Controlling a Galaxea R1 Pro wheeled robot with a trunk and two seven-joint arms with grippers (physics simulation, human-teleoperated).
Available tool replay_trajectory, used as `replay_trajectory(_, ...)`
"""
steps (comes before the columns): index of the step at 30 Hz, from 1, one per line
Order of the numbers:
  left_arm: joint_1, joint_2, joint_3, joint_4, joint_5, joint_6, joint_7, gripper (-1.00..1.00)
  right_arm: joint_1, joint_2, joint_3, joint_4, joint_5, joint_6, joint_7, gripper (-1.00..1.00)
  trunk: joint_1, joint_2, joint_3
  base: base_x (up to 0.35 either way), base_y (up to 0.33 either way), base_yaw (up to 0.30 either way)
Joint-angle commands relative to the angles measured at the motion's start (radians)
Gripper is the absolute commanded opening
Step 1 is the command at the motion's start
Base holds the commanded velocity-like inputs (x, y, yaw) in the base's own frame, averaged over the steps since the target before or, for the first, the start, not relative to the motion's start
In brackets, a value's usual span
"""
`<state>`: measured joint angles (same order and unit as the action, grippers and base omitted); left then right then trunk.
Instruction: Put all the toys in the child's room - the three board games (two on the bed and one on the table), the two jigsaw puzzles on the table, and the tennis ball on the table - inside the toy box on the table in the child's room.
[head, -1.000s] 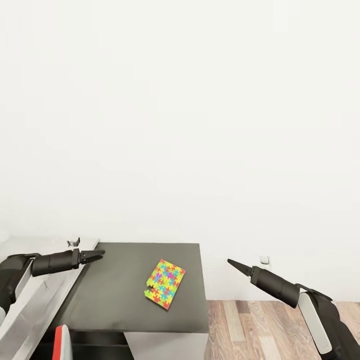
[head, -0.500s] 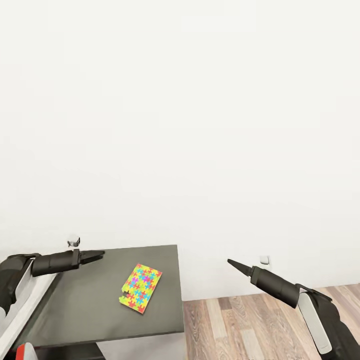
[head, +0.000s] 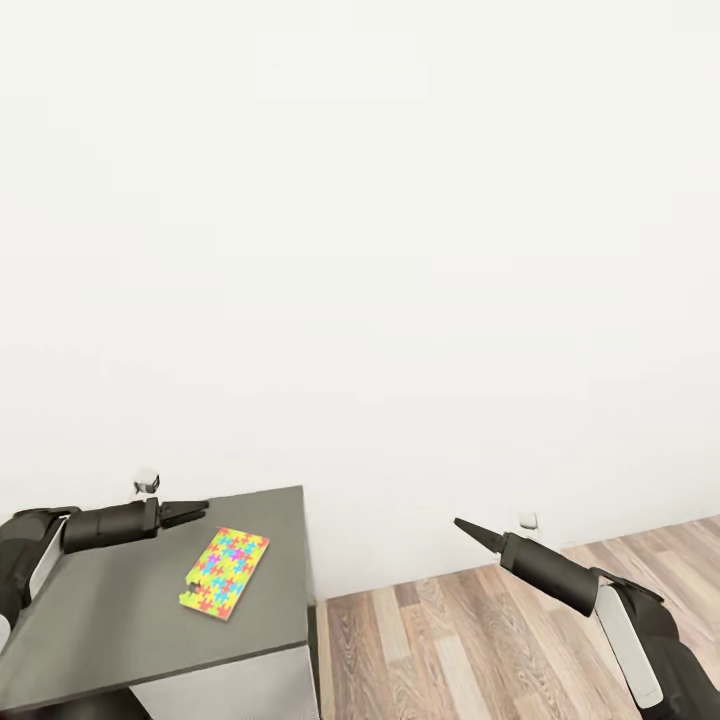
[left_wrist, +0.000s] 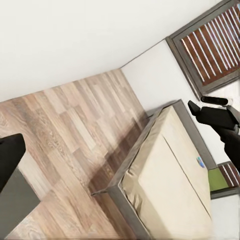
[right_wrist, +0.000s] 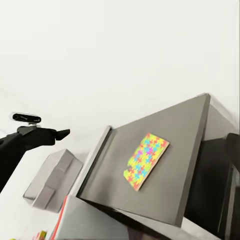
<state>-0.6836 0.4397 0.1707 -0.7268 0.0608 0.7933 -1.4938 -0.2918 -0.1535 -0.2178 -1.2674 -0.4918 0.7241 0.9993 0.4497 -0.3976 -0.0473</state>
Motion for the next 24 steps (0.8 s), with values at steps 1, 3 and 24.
replay_trajectory(1, -0.001, 0.001, 0.0, 0.0, 0.0, 0.011, -0.003, 1.0, -0.001, 0.0, 0.0, 0.0, -0.004, 0.006, 0.0, 1.0, 0.0, -0.002, -0.001, -0.206, -0.117, -0.217)
replay_trajectory(3, -0.001, 0.001, 0.001, 0.0, 0.0, 0.011, -0.003, 1.0, -0.001, 0.0, 0.0, 0.0, -0.004, 0.006, 0.0, 1.0, 0.0, -0.002, 0.001, -0.176, -0.128, -0.218)
replay_trajectory(24, 0.0, 0.0, 0.0, 0.0, -0.001, 0.011, -0.003, 1.0, -0.001, 0.0, 0.0, 0.0, -0.005, 0.006, -0.002, 1.0, 0.0, -0.002, 0.027, -0.084, -0.051, -0.219)
